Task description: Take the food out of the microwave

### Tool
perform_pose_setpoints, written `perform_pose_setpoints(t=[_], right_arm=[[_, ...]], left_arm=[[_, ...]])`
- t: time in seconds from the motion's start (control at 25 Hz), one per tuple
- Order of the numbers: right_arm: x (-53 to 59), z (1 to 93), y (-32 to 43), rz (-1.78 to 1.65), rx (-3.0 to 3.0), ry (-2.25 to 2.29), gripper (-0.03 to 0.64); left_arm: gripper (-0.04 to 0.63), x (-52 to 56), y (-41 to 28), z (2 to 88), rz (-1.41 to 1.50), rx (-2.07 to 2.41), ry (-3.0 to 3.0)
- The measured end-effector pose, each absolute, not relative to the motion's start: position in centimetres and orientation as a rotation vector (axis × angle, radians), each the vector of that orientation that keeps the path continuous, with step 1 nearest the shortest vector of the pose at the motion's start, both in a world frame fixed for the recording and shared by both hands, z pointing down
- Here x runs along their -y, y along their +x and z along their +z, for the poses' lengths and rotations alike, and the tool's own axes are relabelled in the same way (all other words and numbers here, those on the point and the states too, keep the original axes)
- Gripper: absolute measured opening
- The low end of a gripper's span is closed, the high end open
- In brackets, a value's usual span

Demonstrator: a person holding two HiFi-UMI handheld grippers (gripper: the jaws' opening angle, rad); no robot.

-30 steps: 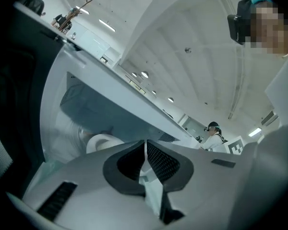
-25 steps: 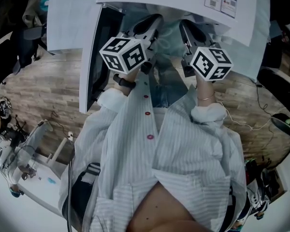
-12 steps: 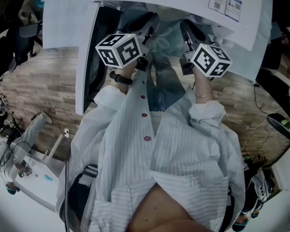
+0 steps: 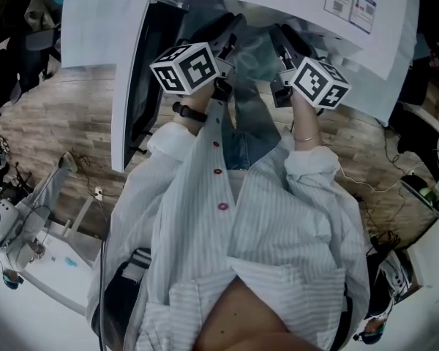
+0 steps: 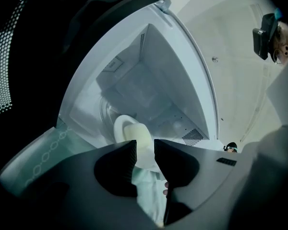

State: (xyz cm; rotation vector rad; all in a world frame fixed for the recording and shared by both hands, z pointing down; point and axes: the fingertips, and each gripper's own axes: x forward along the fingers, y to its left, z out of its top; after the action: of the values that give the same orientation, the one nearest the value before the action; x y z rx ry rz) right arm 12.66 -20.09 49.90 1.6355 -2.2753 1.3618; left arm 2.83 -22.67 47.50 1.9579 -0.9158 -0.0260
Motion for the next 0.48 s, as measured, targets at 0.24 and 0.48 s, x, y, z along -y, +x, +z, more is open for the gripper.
perform_pose_setpoints(t=[0.24,0.48], right_arm=[[20.6,51.5,12.3,1.446,2.252,1.633,0.147],[20.4,52.7,12.1,1.553,2.218,1.638,0.15]], left_arm=[[0.126,23.0,2.4,49.1,-0.022,0.942,1.903],[0.153,22.4,2.9,50.7,-0.029,0.915,1.852]])
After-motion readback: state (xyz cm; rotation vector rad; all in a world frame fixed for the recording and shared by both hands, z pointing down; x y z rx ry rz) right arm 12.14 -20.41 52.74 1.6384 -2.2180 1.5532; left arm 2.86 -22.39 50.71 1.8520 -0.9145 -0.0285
